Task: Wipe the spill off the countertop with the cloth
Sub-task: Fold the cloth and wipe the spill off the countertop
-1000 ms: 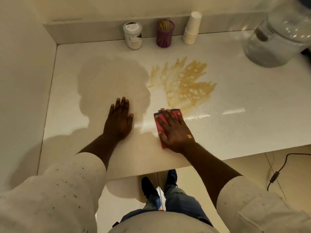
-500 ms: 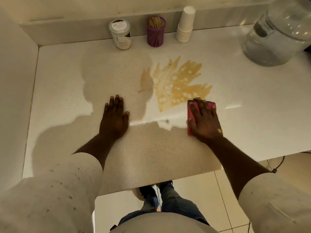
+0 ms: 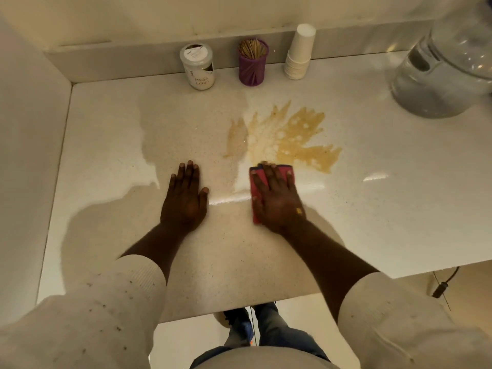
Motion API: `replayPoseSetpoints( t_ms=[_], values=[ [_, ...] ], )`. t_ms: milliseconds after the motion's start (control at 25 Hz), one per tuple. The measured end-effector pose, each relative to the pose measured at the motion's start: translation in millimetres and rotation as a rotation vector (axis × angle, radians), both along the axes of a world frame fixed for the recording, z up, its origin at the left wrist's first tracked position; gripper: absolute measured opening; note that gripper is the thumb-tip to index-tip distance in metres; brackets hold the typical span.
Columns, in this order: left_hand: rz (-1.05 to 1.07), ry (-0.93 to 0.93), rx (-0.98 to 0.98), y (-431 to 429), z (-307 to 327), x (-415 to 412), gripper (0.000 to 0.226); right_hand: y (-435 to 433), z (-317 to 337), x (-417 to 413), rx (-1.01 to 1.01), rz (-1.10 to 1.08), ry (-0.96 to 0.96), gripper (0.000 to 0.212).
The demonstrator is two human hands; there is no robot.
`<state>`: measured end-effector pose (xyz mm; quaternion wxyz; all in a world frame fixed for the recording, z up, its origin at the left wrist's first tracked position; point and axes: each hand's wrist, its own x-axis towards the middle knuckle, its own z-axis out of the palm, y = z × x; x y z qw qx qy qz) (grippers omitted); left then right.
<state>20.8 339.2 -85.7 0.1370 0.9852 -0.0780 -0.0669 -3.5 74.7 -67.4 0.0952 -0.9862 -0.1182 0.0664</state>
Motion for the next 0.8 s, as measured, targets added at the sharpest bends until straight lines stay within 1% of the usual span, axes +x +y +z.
replayPoseSetpoints(
  t_ms=[80, 200, 320, 440, 560, 680, 800],
  values=[
    [0.003, 0.006, 0.007, -1, 1, 0, 0.070, 28, -2, -6, 0.022, 0.092, -0.003, 0.068],
    [0.006, 0.031, 0.007, -1, 3, 1, 0.071, 36, -7, -15, -0.026, 0.205, 0.008, 0.070],
    [0.019, 0.029, 0.000, 0, 6, 6, 0.072, 16, -9, -18, -0.023, 0.203, -0.003, 0.071],
    [0.034, 0.003, -0.008, 0, 10, 20, 0.072, -13, -8, -11, -0.026, 0.099, 0.001, 0.069],
    [0.038, -0.020, 0.007, -3, 9, 35, 0.071, -53, -3, 5, -0.055, -0.063, 0.049, 0.068],
    [0.056, -0.002, 0.013, -6, 3, 43, 0.072, -99, 0, 16, -0.079, -0.207, 0.010, 0.070],
    [0.064, -0.009, -0.005, -5, -2, 46, 0.071, -130, -1, 27, -0.100, -0.287, -0.004, 0.071]
  ],
)
